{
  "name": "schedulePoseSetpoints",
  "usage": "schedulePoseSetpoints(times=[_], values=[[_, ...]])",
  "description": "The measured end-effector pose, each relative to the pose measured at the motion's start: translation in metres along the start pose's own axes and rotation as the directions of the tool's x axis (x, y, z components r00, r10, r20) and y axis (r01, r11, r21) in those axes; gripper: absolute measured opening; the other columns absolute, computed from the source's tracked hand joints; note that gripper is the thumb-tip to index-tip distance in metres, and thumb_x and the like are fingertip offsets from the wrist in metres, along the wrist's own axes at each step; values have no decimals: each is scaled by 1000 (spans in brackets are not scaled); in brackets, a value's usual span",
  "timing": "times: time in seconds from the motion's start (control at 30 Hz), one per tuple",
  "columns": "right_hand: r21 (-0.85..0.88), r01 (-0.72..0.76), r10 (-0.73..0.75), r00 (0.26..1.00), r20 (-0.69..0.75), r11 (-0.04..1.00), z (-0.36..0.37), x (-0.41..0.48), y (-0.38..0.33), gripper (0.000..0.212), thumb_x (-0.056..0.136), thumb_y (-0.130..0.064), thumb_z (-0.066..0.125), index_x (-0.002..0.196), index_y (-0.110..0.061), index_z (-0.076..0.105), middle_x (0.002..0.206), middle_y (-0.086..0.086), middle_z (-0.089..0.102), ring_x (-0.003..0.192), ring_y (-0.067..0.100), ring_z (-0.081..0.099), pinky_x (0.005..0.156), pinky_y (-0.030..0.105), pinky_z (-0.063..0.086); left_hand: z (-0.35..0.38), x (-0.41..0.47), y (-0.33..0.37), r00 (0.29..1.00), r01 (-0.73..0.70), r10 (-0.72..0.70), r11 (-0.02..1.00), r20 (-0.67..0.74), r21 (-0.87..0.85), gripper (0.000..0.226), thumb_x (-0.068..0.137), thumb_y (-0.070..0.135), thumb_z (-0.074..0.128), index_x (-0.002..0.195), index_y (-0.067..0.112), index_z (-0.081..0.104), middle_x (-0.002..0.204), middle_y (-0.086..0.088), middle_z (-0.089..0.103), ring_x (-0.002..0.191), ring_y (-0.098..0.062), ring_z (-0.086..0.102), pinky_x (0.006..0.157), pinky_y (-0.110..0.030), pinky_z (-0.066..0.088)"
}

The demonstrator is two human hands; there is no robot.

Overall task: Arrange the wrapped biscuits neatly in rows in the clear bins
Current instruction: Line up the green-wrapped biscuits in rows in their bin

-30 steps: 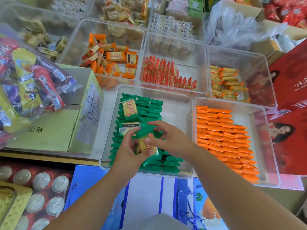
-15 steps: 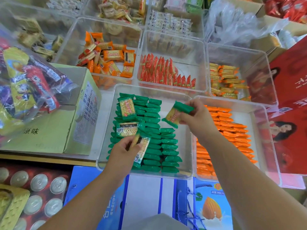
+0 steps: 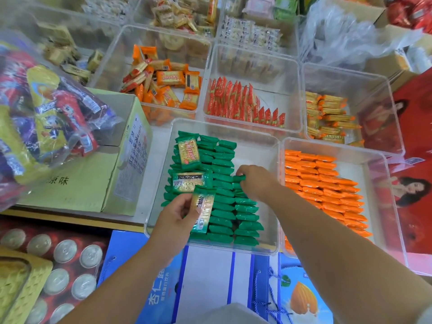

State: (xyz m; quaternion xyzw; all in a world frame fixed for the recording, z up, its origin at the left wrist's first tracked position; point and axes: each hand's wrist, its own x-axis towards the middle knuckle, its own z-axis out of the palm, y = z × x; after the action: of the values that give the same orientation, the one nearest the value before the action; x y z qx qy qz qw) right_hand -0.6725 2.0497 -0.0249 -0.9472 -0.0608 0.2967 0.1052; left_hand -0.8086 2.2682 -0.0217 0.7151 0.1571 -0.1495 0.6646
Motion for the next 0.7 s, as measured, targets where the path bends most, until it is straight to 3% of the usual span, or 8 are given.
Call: schedulePoseSetpoints(times=[0.1,0.17,0.23,0.33,0.37,0.47,0.6,0.7], values=[[-70,19,-18,999,27,997,-1,-5,-2,42,102,-25,44,143,-22,50,136,12,59,118,32,55,88,35,48,0,1,1,1000,12,-13,999,-17,-42,36,98,9,63,90,43,69,78,17,64,76,1,57,74,-10,45],[-63,47,-53,994,-99,997,-7,-15,-8,41,102,-32,45,141,-23,53,140,8,57,126,30,50,101,39,46,0,1,3,1000,24,-23,998,14,-61,35,99,9,63,94,43,70,85,12,67,81,-2,60,79,-15,48],[140,131,-99,972,-215,982,-10,-32,-20,38,101,-33,49,136,-24,59,142,0,57,130,22,48,105,32,40,2,2,6,999,39,-38,997,20,-66,37,99,10,62,99,45,71,96,7,72,91,-9,65,84,-20,48],[688,89,-107,994,-16,720,-12,-60,-38,34,96,-37,59,127,-26,67,126,-10,67,115,12,62,97,27,48,6,6,15,999,5,-3,999,38,-33,41,101,10,59,103,49,71,102,6,74,99,-15,67,90,-29,52],[758,55,-141,989,49,650,-11,-66,-40,35,94,-37,63,127,-25,68,121,-9,70,108,13,66,94,31,54,7,8,18,998,-29,29,1000,64,-9,39,101,10,58,105,47,71,103,5,74,100,-17,68,91,-32,54],[720,109,-152,988,-5,685,-12,-74,-33,30,95,-17,67,125,-15,66,113,-1,73,98,23,71,85,41,60,8,17,30,987,-151,142,978,69,146,32,100,18,63,113,46,68,108,12,73,106,-11,66,90,-27,54],[744,182,-20,975,-221,643,-32,-72,-7,18,97,-9,63,111,-19,66,104,-4,72,97,18,68,80,31,59,-6,37,36,930,-275,368,709,-8,649,45,97,32,66,138,14,60,135,-6,59,126,-23,51,106,-38,40],[499,256,6,886,-464,828,-50,-62,8,22,97,-13,62,113,-28,63,105,-16,64,96,5,60,75,14,46,-14,51,38,964,-202,253,513,78,834,71,91,35,72,152,12,43,153,-13,40,139,-33,36,114,-44,32]])
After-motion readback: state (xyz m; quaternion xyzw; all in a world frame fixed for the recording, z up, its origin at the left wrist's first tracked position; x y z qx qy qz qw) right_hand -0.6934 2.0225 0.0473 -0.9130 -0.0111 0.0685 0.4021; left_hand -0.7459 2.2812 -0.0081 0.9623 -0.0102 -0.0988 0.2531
